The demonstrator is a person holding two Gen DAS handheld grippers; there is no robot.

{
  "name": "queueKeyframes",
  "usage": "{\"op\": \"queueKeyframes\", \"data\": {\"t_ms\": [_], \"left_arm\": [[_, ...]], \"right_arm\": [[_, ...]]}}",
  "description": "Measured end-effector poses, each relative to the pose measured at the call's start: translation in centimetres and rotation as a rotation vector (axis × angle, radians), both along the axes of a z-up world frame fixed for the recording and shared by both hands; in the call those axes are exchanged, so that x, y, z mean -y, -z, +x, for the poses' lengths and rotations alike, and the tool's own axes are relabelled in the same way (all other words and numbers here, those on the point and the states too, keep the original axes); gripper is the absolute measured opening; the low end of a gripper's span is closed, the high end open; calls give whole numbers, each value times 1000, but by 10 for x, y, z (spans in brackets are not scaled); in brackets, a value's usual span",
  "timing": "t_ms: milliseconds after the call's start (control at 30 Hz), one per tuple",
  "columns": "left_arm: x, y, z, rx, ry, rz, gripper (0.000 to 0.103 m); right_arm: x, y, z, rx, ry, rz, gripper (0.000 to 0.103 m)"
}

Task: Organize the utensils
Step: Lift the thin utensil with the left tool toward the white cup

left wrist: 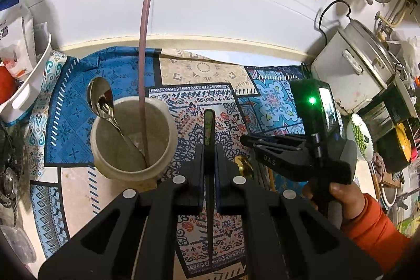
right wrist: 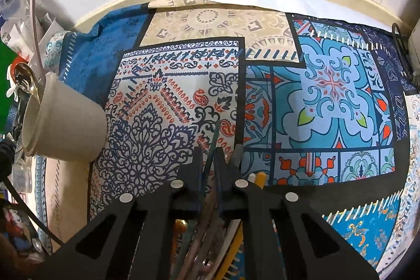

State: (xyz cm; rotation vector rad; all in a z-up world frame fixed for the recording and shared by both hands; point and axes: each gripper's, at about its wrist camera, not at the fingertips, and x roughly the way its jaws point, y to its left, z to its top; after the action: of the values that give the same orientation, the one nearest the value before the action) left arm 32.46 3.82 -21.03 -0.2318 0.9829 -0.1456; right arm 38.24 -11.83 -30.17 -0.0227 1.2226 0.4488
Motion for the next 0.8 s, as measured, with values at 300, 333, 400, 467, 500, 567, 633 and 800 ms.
{"op": "queueKeyframes", "data": {"t_ms": [300, 333, 400, 467, 500, 567, 633, 800], "left_arm": [[-1, -11, -1, 33, -4, 1, 5], [-2, -13, -2, 39, -6, 2, 5], [-3, -17, -5, 51, -11, 2, 5], [-5, -22, -8, 63, -16, 2, 5], [-5, -25, -10, 70, -18, 4, 5], [-5, -30, -14, 84, -24, 7, 5], [-5, -37, -19, 100, -30, 7, 5], [-6, -53, -32, 143, -47, 14, 5]], "right_arm": [[15, -39, -24, 91, 21, 99, 6], [16, -45, -27, 105, 20, 109, 5], [18, -58, -34, 132, 19, 130, 5], [20, -74, -42, 164, 17, 151, 5], [21, -81, -44, 175, 15, 158, 4], [21, -93, -50, 200, 10, 174, 4], [19, -104, -57, 228, 0, 184, 4], [16, -130, -77, 295, -27, 199, 4]]}}
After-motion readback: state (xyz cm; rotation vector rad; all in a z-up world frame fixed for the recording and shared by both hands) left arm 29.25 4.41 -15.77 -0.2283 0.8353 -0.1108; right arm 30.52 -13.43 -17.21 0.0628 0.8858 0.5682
